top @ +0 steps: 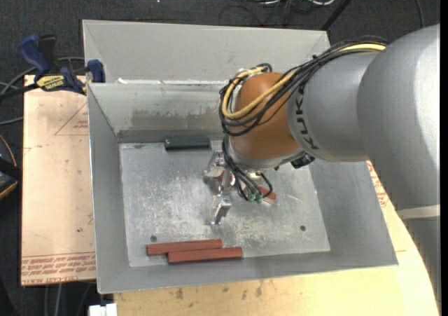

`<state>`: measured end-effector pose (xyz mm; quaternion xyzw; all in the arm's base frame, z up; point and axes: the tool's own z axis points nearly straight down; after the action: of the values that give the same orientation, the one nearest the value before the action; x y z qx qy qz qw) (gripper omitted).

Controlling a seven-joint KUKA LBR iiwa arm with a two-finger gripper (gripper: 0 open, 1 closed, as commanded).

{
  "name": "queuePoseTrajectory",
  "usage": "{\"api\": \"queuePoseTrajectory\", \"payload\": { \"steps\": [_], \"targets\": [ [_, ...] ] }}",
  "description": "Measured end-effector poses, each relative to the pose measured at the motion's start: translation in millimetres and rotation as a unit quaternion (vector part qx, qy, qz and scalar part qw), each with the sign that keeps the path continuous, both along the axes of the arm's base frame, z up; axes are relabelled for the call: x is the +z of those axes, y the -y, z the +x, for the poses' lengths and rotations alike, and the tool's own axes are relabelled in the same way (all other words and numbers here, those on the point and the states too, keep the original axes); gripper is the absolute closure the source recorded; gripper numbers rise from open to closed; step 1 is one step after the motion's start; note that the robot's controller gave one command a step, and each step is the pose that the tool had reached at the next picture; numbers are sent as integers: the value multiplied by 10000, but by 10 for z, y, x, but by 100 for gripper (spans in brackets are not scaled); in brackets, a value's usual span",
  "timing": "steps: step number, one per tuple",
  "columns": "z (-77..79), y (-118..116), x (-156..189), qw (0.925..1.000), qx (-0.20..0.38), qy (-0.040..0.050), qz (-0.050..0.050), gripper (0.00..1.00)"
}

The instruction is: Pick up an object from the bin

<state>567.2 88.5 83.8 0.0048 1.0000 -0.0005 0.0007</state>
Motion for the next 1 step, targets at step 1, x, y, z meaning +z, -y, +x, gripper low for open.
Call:
{"api": "queuePoseTrajectory", "payload": {
  "steps": [1],
  "targets": [
    [-19,110,494,9998,194,-33,8,0]
  ]
}}
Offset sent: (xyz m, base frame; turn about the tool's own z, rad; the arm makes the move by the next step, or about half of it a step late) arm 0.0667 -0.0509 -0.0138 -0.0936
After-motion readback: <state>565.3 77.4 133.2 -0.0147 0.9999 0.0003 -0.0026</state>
